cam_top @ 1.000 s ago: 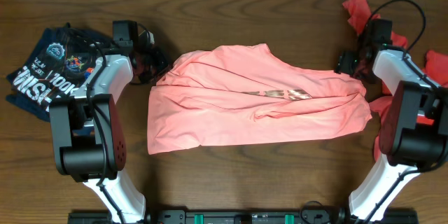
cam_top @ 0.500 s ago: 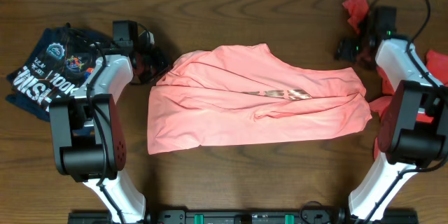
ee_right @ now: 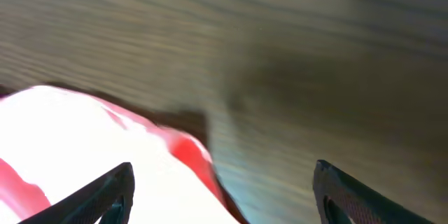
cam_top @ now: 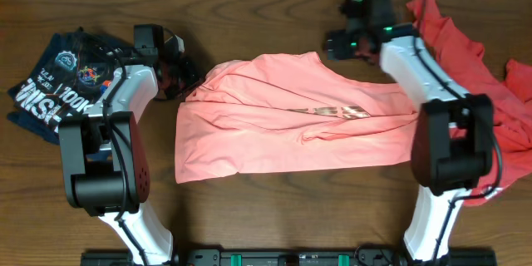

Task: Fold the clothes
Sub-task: 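Grasp the shirt's top edge with the right gripper and fold it down toward the bottom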

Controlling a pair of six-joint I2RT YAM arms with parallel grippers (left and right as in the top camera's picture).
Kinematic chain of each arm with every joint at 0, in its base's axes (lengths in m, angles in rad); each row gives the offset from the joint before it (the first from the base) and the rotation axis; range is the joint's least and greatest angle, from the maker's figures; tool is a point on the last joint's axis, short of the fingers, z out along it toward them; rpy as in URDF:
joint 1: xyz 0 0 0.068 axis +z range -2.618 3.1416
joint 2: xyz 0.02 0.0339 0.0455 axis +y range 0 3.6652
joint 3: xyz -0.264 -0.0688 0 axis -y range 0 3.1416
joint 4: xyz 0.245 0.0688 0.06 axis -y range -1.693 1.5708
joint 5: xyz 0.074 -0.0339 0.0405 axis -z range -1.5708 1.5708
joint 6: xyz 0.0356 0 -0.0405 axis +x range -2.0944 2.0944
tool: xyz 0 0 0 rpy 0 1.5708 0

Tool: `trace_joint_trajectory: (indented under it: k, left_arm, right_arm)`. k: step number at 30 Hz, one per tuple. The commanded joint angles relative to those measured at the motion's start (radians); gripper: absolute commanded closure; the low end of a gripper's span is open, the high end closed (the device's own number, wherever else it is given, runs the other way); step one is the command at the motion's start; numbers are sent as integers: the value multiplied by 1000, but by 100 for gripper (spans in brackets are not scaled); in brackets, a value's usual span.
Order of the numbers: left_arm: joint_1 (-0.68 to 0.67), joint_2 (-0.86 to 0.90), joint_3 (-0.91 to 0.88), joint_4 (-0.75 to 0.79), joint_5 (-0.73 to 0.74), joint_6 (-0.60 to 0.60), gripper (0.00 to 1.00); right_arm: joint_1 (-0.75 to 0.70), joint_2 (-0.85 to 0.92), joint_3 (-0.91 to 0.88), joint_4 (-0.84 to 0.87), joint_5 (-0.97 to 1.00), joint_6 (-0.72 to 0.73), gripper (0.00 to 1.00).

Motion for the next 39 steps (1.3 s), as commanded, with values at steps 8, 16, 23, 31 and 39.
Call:
trace_joint_trajectory:
  k: [8,16,23,31,39]
  left_arm:
    - [3,4,7,-2,-12,21,94]
    - [3,4,7,-3,-12,32,94]
    - [4,-19,7,-20,-11,32,94]
    - [5,-169,7,-185,-12,58,94]
    - [5,-229,7,-462,-137,58,94]
  right_arm:
    - [102,136,5,147,46,101,28]
    - [102,148,8,127,99,151,99]
    - [87,60,40,-1,199,157,99]
    - [90,-112,48,-249,201,158,99]
    - [109,-141,43,-575,194,161,99]
